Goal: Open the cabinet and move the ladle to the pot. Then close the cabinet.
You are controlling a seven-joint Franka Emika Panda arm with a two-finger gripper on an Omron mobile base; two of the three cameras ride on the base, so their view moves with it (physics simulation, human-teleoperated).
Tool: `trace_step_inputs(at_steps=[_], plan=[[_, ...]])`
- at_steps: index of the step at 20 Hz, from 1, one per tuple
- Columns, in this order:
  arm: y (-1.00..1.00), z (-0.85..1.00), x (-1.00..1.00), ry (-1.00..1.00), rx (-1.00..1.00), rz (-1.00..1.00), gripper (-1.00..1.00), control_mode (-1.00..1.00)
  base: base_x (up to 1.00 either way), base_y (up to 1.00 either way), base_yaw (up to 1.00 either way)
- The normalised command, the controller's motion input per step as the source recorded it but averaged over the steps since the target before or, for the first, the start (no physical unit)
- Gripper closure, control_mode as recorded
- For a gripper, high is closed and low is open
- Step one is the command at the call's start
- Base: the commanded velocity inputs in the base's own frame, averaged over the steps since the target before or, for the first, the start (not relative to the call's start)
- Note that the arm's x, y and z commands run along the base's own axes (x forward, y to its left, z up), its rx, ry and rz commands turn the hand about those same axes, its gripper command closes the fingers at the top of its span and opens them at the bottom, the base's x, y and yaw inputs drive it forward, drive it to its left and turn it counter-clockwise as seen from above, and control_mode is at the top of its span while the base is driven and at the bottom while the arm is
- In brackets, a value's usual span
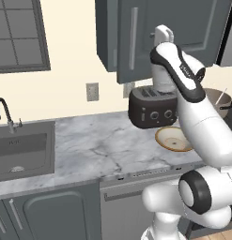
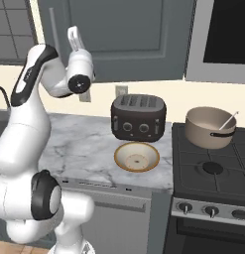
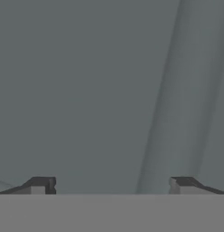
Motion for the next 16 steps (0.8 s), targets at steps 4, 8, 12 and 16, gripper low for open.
trace_step_inputs(at_steps=[4,8,12,16], plan=[[0.36,0.00,0.76,0.02,0.00,-0.04,-1.00,-1.00,0.00,0.00,0.00],[0.34,0.00,0.78,0.02,0.00,-0.04,-1.00,-1.00,0.00,0.00,0.00],[0.33,0.00,0.80,0.03,0.00,-0.03,-1.00,-1.00,0.00,0.00,0.00],[0.36,0.00,0.81,0.04,0.00,-0.03,-1.00,-1.00,0.00,0.00,0.00]])
